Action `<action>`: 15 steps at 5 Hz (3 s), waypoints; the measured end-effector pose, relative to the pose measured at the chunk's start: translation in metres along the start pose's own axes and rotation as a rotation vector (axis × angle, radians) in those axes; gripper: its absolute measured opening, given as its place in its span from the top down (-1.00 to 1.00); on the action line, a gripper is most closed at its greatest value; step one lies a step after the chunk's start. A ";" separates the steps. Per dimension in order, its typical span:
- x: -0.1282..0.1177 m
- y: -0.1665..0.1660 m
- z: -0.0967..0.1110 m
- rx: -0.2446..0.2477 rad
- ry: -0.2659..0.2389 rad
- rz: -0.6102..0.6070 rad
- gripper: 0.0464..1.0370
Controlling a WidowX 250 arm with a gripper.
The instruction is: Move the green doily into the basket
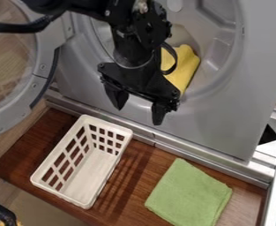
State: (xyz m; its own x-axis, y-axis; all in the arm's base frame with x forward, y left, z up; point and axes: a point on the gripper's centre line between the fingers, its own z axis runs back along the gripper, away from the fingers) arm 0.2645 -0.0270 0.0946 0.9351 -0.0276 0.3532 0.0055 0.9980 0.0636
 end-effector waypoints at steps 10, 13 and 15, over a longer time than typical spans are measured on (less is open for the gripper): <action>-0.036 -0.110 -0.162 -0.236 0.141 -0.280 0.27; -0.036 -0.109 -0.161 -0.208 0.071 -0.314 0.94; -0.025 -0.084 -0.069 -0.207 -0.034 -0.317 0.94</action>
State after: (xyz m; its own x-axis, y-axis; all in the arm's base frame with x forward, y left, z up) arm 0.2655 -0.1058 0.0161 0.8633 -0.3351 0.3773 0.3670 0.9301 -0.0137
